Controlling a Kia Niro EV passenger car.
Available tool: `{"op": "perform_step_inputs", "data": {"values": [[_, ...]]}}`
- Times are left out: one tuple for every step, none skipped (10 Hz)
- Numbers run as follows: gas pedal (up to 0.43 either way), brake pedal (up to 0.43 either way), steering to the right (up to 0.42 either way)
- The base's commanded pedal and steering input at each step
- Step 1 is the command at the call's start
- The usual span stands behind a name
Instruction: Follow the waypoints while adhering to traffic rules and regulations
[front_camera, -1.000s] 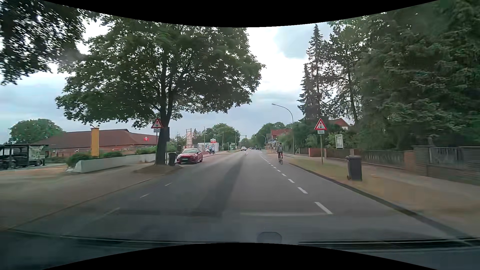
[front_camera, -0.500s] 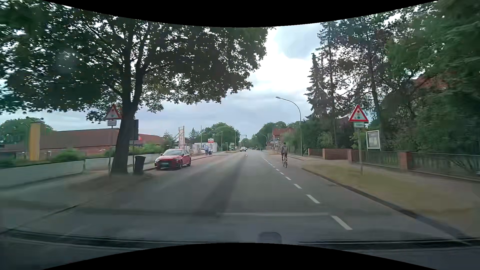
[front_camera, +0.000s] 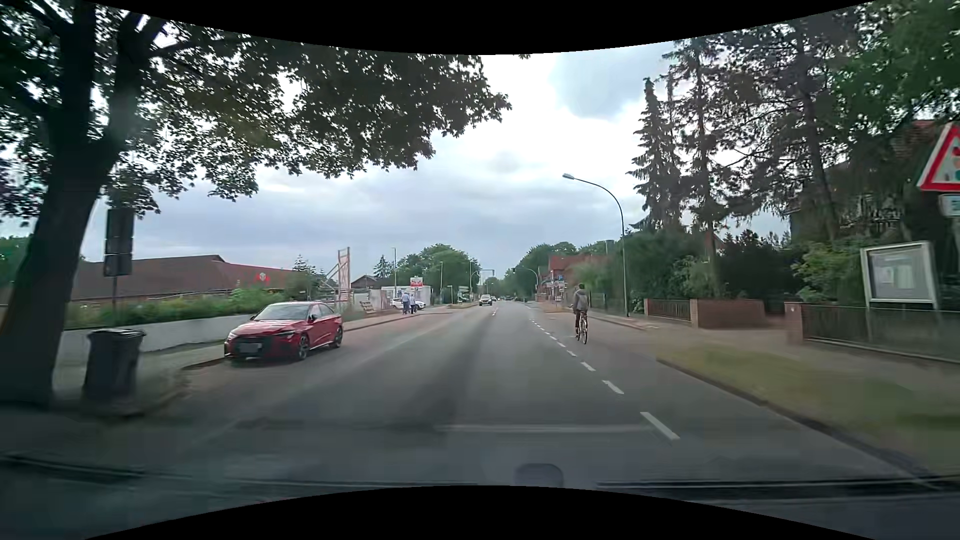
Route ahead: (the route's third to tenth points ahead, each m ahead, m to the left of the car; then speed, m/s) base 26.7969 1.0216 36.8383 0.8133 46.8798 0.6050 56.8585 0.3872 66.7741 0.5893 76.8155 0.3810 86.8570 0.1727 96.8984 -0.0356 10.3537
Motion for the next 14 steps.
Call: {"op": "perform_step_inputs", "data": {"values": [[0.11,0.0,-0.005],[0.11,0.0,-0.005],[0.11,0.0,-0.004],[0.11,0.0,-0.004],[0.118,0.0,-0.003],[0.118,0.0,-0.003],[0.13,0.0,-0.003],[0.13,0.0,-0.003],[0.138,0.0,-0.005],[0.138,0.0,-0.005],[0.15,0.0,-0.003],[0.15,0.0,-0.001],[0.15,0.0,-0.001],[0.15,0.0,-0.001]]}}
